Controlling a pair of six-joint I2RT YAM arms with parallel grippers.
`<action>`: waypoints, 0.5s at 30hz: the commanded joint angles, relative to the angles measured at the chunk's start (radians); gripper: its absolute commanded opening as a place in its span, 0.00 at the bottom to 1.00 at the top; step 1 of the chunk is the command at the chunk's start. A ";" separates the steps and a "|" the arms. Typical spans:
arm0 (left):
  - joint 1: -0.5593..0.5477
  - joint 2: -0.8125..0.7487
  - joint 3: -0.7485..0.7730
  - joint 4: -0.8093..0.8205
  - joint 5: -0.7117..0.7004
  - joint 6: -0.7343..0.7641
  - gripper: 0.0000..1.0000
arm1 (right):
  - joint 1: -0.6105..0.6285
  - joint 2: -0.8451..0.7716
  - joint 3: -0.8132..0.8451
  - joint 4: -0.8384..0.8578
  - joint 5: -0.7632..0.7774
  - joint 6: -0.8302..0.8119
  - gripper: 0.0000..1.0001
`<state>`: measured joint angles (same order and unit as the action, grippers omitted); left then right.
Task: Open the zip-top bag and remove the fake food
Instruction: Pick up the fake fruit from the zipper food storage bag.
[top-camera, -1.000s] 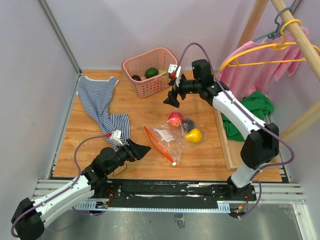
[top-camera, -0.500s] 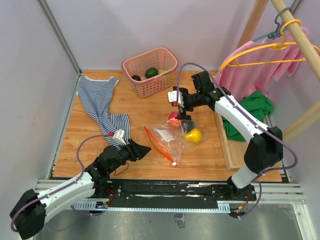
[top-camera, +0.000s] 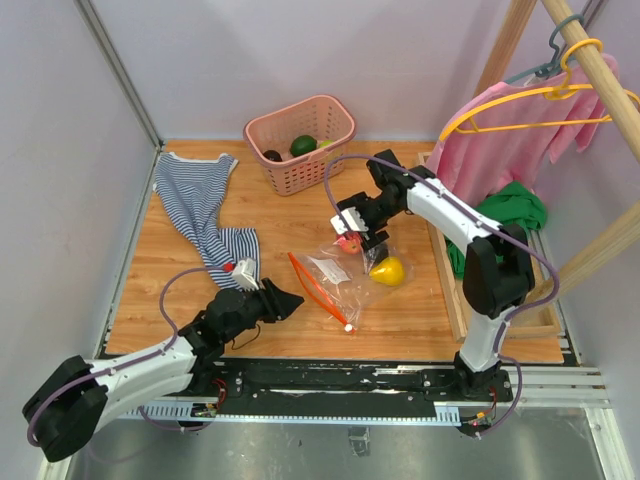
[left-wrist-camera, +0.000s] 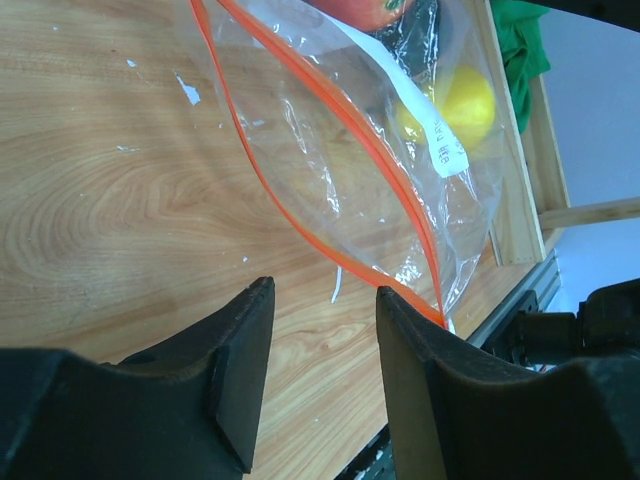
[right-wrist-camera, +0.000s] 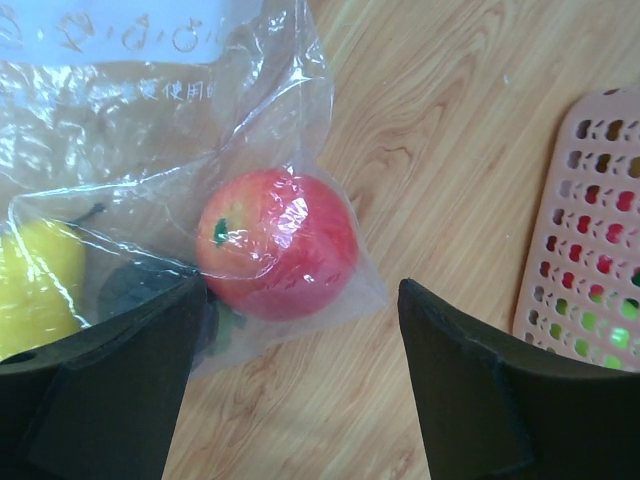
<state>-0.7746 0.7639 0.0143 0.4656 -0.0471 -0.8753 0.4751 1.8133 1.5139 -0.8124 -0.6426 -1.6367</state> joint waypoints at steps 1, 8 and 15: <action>-0.003 0.042 0.038 0.083 0.005 0.035 0.49 | -0.011 0.071 0.087 -0.100 0.043 -0.099 0.77; 0.000 0.135 0.060 0.153 0.014 0.046 0.46 | -0.009 0.129 0.095 -0.116 0.092 -0.160 0.73; 0.013 0.243 0.075 0.245 0.026 0.052 0.45 | 0.001 0.153 0.079 -0.134 0.097 -0.175 0.64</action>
<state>-0.7708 0.9600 0.0616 0.6079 -0.0273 -0.8497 0.4751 1.9495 1.5814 -0.8970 -0.5613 -1.7779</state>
